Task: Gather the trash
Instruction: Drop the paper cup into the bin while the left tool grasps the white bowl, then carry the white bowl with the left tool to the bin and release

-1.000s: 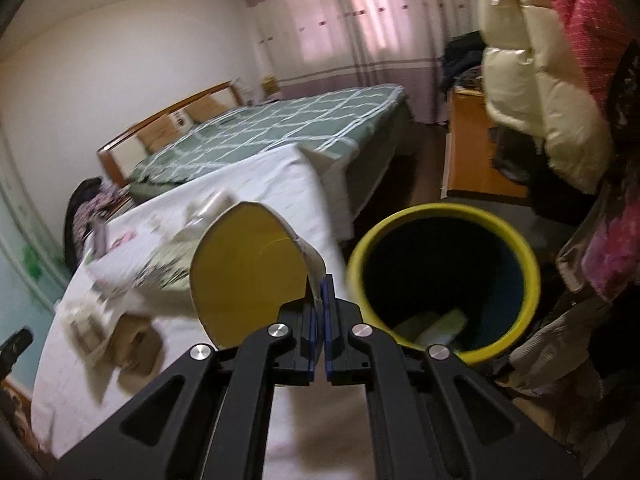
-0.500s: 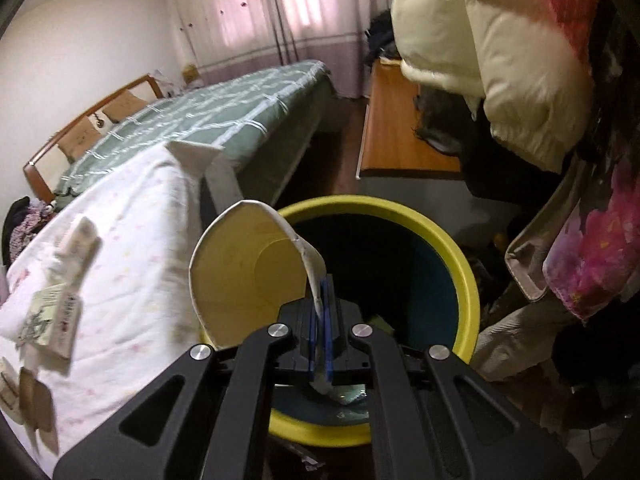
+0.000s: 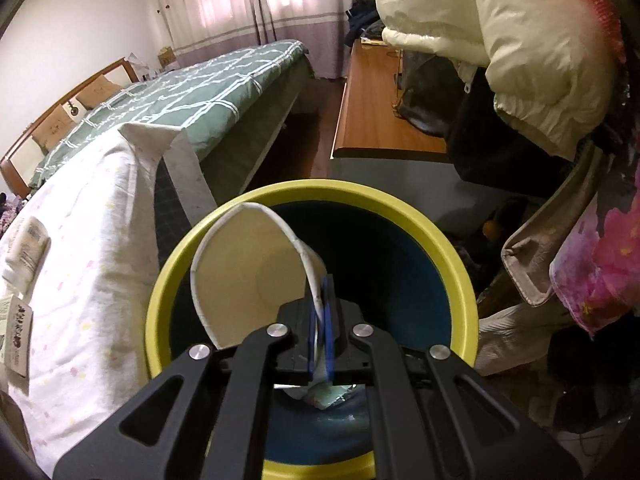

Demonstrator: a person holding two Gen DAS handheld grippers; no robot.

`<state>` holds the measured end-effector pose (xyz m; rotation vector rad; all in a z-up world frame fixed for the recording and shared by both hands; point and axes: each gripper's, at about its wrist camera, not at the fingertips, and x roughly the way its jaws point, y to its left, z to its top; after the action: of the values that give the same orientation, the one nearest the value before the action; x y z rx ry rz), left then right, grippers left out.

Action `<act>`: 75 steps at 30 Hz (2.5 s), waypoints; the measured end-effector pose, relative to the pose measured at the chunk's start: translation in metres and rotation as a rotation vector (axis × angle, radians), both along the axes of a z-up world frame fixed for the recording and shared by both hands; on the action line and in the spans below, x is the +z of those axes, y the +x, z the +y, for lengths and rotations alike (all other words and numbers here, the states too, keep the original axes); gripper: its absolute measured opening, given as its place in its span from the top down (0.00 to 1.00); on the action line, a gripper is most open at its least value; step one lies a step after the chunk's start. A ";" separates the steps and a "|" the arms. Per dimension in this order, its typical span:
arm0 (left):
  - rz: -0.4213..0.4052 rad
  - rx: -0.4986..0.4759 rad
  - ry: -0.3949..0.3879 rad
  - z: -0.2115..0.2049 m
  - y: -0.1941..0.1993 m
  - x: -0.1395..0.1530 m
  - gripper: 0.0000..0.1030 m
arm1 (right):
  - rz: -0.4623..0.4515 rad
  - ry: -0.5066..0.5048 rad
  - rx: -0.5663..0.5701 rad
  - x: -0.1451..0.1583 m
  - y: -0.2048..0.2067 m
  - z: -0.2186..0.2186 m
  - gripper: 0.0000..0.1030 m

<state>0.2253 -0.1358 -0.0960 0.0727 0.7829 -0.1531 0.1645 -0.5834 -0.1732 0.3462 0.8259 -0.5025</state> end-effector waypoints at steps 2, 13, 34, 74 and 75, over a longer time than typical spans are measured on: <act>0.015 -0.006 -0.016 0.002 -0.001 0.000 0.06 | 0.008 -0.002 -0.007 -0.001 0.001 -0.002 0.83; 0.110 -0.121 -0.149 -0.001 -0.046 -0.022 0.06 | -0.009 0.031 0.002 -0.001 -0.001 0.001 0.72; 0.152 -0.016 -0.196 -0.003 0.006 -0.062 0.15 | -0.029 0.062 0.089 0.007 0.020 0.016 0.71; 0.113 -0.577 -0.129 -0.272 -0.044 0.010 0.15 | -0.110 0.066 0.022 0.036 -0.119 -0.020 0.71; 0.121 -0.592 -0.125 -0.283 -0.044 0.008 0.15 | -0.109 0.070 0.018 0.035 -0.120 -0.021 0.71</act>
<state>0.1811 -0.4187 -0.0878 0.1772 0.8532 -0.7723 0.0443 -0.6043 -0.1386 0.4266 0.7411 -0.4345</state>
